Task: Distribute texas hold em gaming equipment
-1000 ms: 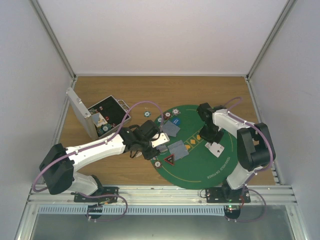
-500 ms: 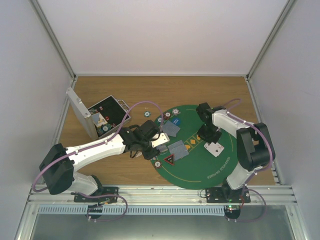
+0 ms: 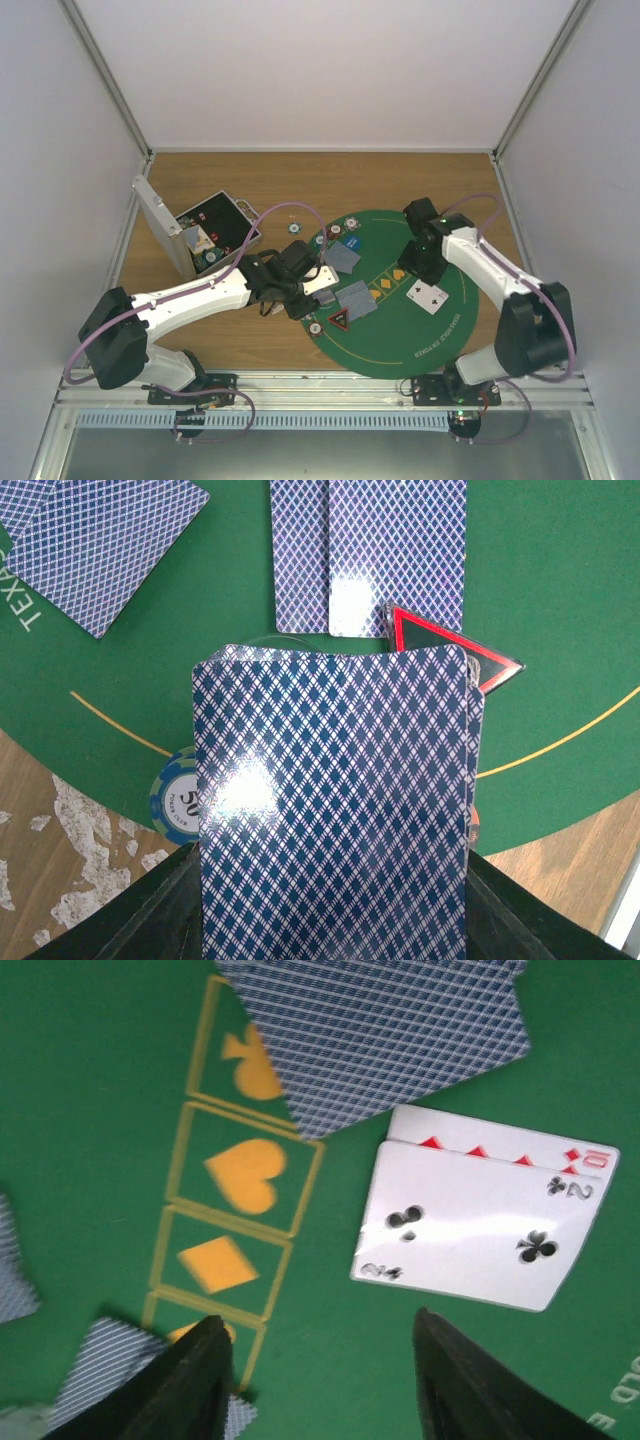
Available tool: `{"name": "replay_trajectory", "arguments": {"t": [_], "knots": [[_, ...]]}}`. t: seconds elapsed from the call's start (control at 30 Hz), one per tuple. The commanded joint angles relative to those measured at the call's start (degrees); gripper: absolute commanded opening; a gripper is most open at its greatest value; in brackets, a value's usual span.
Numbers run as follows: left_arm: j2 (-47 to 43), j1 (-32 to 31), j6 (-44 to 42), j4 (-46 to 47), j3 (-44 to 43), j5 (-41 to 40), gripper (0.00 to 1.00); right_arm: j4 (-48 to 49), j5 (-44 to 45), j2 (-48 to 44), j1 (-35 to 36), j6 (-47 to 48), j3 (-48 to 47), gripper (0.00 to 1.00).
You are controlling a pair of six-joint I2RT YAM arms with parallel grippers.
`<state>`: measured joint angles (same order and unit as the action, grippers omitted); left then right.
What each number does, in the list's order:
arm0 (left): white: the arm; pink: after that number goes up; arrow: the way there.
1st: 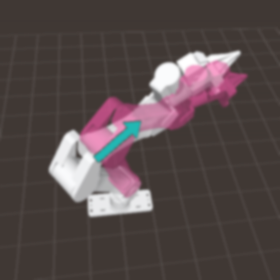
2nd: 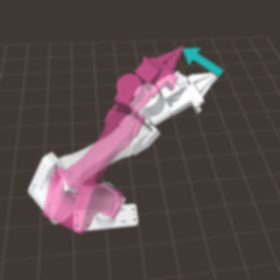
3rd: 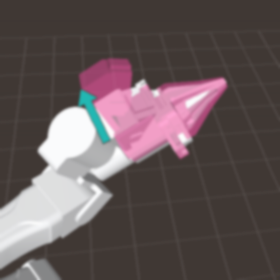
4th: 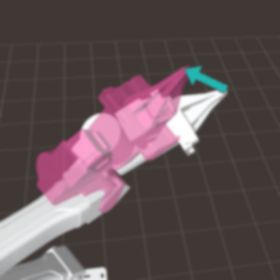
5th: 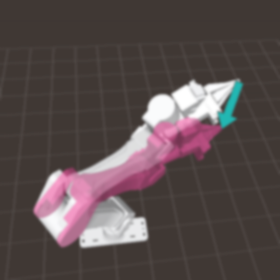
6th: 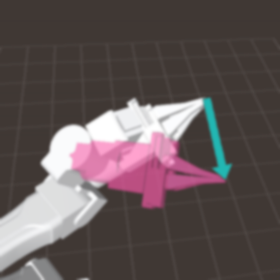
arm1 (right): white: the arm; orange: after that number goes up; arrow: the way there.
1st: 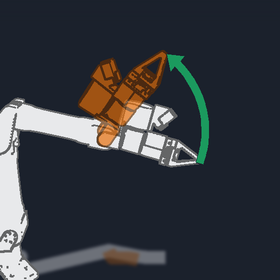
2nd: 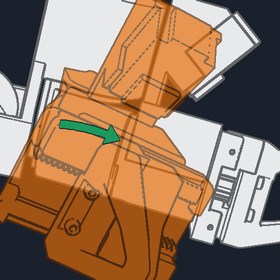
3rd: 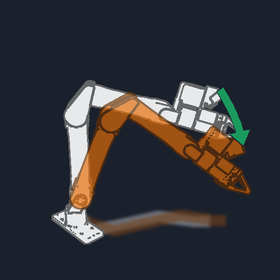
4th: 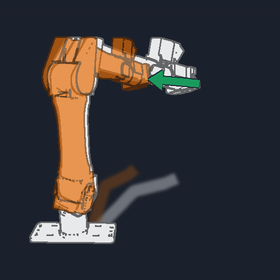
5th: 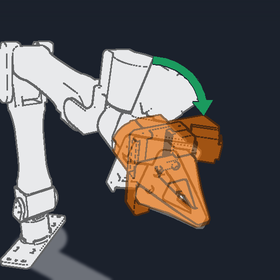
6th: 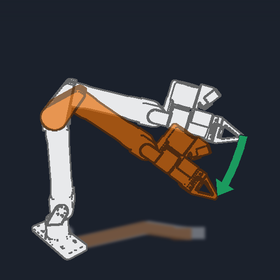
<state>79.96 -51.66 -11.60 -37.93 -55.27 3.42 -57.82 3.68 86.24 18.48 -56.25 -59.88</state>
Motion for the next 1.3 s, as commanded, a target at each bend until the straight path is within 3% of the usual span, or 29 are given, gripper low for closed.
{"name": "replay_trajectory", "arguments": {"t": [0.0,0.13,0.23,0.33,0.53,0.83,1.0,1.27], "knots": [[-1.7,-0.3,-0.4,1.8,0.1,-0.2,0.58,4.1,-8.1,-7.8,0.4,9.8,1.9,0.56],[-1.8,-0.3,-0.4,2.0,0.1,0.2,0.58,13.6,-28.0,-13.3,0.7,21.3,7.4,0.67],[-1.8,-0.3,-0.4,2.1,0.1,0.2,0.58,20.4,-40.1,-16.1,0.9,22.9,12.1,0.80],[-1.8,-0.3,-0.4,2.1,0.1,0.4,0.58,23.4,-47.1,-14.9,1.4,23.5,14.6,0.84],[-2.1,-0.3,-0.5,2.1,0.0,0.8,0.58,28.7,-54.0,-9.3,3.6,23.6,12.9,0.90],[-2.5,-0.3,-0.6,1.9,0.0,0.2,0.58,22.8,-57.2,5.3,9.6,32.4,2.5,0.88],[-2.6,-0.3,-0.6,1.7,0.0,-0.2,0.58,21.4,-58.5,9.6,12.1,34.9,0.2,0.85],[-2.3,-0.3,-0.6,1.9,-0.1,-0.1,0.58,20.2,-58.2,10.5,12.5,37.1,2.0,0.70]]}}
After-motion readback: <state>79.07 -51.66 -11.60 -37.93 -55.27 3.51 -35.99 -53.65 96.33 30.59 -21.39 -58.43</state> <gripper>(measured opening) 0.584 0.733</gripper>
